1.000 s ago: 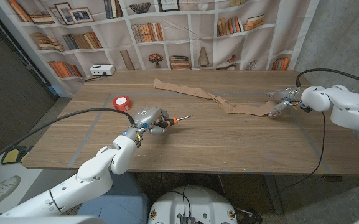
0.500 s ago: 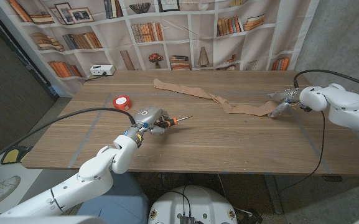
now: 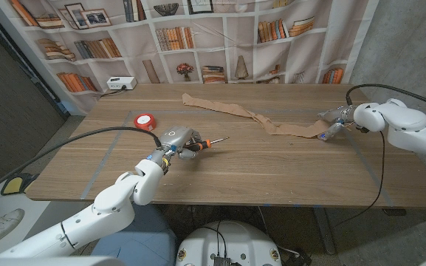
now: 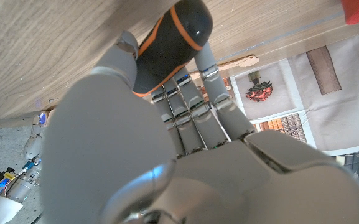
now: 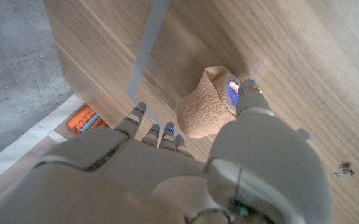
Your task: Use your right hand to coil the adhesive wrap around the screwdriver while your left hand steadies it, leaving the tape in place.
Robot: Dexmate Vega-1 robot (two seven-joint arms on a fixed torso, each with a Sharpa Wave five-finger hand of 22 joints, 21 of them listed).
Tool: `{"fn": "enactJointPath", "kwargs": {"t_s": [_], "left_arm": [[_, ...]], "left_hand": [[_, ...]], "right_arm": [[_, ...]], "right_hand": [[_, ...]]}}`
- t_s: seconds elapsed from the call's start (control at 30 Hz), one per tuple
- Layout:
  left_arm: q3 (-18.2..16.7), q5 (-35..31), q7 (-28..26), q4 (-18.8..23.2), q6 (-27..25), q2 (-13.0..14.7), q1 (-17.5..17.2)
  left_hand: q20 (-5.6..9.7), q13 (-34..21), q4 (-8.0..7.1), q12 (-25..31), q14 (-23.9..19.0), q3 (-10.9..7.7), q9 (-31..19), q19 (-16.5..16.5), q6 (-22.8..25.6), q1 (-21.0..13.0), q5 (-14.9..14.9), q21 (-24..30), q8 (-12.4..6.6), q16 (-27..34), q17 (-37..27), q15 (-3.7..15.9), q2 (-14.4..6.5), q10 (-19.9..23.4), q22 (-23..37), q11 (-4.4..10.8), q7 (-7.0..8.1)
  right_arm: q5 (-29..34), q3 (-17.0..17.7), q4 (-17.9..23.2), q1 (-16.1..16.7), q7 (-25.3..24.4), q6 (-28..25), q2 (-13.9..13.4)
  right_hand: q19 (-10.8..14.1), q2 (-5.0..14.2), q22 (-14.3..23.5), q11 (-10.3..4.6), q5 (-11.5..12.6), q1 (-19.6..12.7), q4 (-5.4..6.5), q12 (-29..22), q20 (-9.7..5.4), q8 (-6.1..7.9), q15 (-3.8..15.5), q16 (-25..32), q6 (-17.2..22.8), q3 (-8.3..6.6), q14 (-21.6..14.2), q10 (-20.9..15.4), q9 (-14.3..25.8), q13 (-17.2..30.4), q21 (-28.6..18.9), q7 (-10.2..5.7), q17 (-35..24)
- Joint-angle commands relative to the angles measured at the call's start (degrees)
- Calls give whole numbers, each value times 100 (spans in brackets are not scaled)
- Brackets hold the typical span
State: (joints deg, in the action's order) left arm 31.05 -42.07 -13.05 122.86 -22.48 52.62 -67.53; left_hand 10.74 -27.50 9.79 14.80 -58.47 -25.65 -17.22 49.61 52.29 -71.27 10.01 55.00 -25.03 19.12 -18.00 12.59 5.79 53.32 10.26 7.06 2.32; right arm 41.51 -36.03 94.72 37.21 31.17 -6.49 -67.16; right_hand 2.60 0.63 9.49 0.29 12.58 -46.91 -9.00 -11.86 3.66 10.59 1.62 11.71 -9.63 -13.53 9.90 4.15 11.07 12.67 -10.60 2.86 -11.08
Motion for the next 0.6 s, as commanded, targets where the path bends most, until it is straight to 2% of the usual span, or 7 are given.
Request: {"fn": "enactJointPath", "kwargs": {"t_s": [0.03,0.13,0.37,0.5,0.6], "left_arm": [[-4,37,17,-2,51,26,33],[-15,54,21,4,61,40,22],[-30,61,7,17,44,58,-22],[-29,61,-2,19,35,57,-37],[-28,55,-6,21,29,60,-45]], "left_hand": [[27,-37,-19,-27,-91,-91,-178,-11,143,-1219,34,26,-49,18,-14,51,-1236,43,10,-14,-112],[26,-43,-21,-26,-94,-94,-176,-16,156,-1219,35,33,-50,18,-16,47,-1238,45,9,-14,-101],[27,-41,-17,-34,-98,-97,-172,-25,154,-1222,35,46,-43,18,-20,51,-1232,53,8,-24,-102],[23,-48,-18,-36,-100,-98,-169,-30,146,-1221,34,59,-35,18,-24,49,-1230,55,8,-24,-106],[26,-42,-19,-43,-101,-99,-167,-35,139,-1221,34,65,-29,17,-26,49,-1230,58,7,-24,-115]], "right_arm": [[222,-90,-70,-58,159,19,76],[300,-129,-101,-69,173,11,105],[339,-133,-126,-45,87,-11,142],[369,-148,-153,-35,44,-53,176],[377,-164,-170,-41,46,-56,195]], "right_hand": [[-35,-17,7,-28,7,-27,35,-23,20,27,-31,-2,-440,-4,89,15,25,19,11,-18,-23],[-14,-15,7,-46,1,-26,45,-63,-1,21,6,19,-492,1,42,-63,27,32,1,18,-26],[97,34,7,-76,-19,36,108,-228,-46,105,47,88,-328,22,-137,-408,27,89,-31,58,-41],[188,145,7,-86,-58,152,199,-362,-68,199,87,151,-25,41,-321,-614,32,161,-45,-24,-69],[326,185,7,-113,-78,207,229,-415,-14,213,92,191,72,57,-449,-666,33,203,-79,-73,-82]]}}
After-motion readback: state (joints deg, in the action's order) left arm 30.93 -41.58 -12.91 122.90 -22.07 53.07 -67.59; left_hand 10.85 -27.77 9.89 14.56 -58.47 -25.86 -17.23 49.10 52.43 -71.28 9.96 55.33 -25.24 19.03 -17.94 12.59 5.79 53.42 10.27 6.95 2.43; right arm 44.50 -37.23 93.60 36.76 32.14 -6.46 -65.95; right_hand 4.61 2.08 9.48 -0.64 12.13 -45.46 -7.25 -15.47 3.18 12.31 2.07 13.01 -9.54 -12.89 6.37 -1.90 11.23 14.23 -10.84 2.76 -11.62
